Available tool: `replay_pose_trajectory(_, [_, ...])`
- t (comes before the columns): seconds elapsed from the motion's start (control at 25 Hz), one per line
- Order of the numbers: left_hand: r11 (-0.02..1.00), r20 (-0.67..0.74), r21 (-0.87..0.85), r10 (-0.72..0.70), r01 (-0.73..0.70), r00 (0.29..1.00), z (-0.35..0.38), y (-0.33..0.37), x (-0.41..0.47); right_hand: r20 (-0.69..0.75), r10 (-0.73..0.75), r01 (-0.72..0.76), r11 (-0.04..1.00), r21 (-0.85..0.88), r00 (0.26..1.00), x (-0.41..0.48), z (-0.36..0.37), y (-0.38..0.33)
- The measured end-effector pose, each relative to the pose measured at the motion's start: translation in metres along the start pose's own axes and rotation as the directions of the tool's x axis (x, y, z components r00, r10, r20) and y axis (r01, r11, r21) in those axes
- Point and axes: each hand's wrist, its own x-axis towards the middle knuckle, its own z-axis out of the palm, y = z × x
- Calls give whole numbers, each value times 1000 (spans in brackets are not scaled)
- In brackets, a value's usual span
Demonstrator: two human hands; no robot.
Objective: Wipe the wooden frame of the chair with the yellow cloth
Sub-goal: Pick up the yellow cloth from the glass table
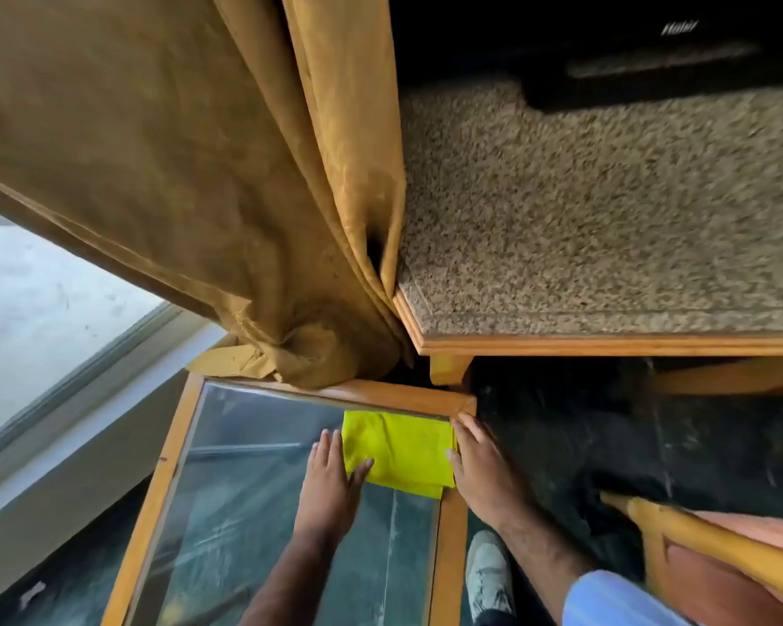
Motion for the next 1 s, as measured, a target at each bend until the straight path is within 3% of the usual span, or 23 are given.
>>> replay_pose_trajectory(0.16, [988,-68,-81,-139,133,988,25,-10,40,-32,3,-6,995,-97,999,36,32,7])
replay_pose_trajectory(0.28, [990,-172,-70,-136,126,976,43,-16,44,-30,-1,-3,989,-147,1000,46,51,14])
replay_pose_trajectory(0.36, [973,-206,-163,-195,163,959,45,-15,42,-46,47,-48,999,-23,998,48,52,15])
replay_pose_trajectory(0.48, [907,-212,-362,-304,214,929,43,-11,18,5,156,-150,937,315,988,36,36,5])
replay_pose_trajectory(0.6, [733,-68,-651,-316,198,946,44,1,-20,21,212,-187,807,561,977,4,4,3])
replay_pose_trajectory(0.68, [606,66,-765,-260,216,963,50,27,-47,-81,230,-126,757,642,970,-25,-32,22])
replay_pose_trajectory(0.8, [496,202,-841,-88,218,976,61,97,-84,-266,321,-70,747,661,909,-83,-104,65])
replay_pose_trajectory(0.92, [417,236,-894,124,166,964,67,185,-114,-419,416,-39,745,666,807,-153,-175,114])
replay_pose_trajectory(1.0, [361,262,-921,293,147,920,65,249,-134,-490,456,-26,751,660,743,-203,-217,151])
